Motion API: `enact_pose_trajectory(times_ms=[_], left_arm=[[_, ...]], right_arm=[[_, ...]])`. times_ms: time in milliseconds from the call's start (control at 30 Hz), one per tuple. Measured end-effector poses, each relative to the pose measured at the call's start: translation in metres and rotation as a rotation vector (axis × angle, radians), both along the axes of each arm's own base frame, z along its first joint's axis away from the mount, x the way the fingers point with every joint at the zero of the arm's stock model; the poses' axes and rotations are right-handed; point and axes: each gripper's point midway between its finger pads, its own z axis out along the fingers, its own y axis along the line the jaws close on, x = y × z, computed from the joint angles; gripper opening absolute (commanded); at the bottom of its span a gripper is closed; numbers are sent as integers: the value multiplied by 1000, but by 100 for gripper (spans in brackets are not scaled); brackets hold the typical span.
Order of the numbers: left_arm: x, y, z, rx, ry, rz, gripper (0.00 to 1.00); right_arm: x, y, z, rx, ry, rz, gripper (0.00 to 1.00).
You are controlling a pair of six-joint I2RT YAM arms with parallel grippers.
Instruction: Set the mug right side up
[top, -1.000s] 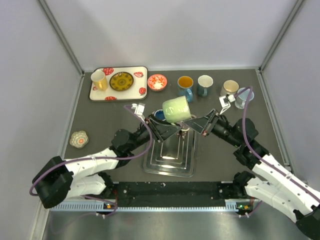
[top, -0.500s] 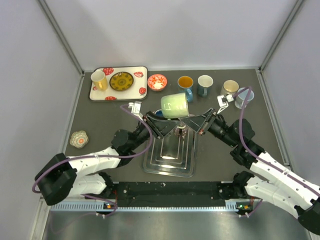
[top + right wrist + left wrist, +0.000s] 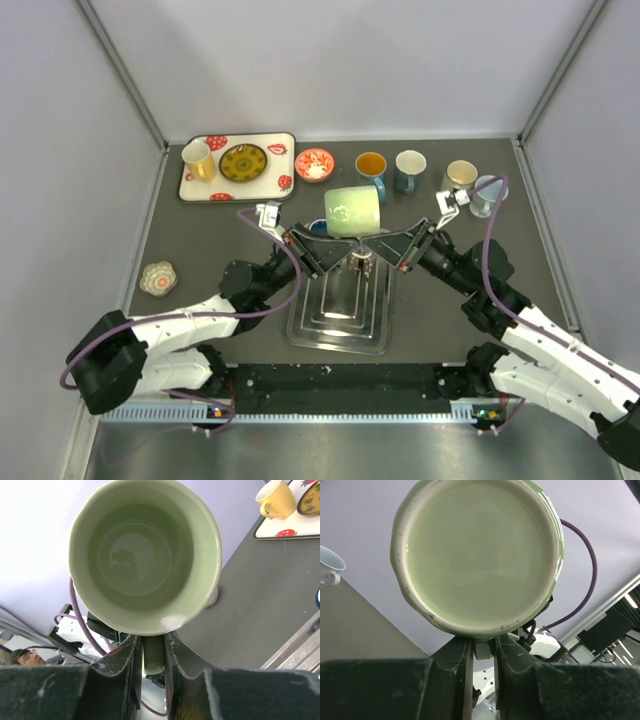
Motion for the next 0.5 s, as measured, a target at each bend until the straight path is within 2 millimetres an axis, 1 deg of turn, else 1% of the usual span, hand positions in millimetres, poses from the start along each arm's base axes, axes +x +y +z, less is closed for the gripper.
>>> enact_pose_trajectory(times_ms=[67,100,167,200,300,400,500], left_arm=[[0,-1,-1,35,3,3,0],[0,-1,-1,52,1,6,0],[-1,0,-1,90,-9,19,0],[-2,2,-2,123,-31,30,0],[-6,8,-7,194,-68,63,0],[-6,16,-16,266,-87,101,0],[-7,25,-22,323,-102,139,0]], right_arm=[[0,-1,-2,-17,-7,-5,18],[0,-1,-3,-31,-11,-8,30],[-1,-1,-3,-65,-17,-6,38],[-2,0,-7,-92,-14,-5,43],[-3,0,-18,-154,3,1,50],[-5,0,-22,-196,6,8,53],[-6,-2,-21,-223,-4,5,54]])
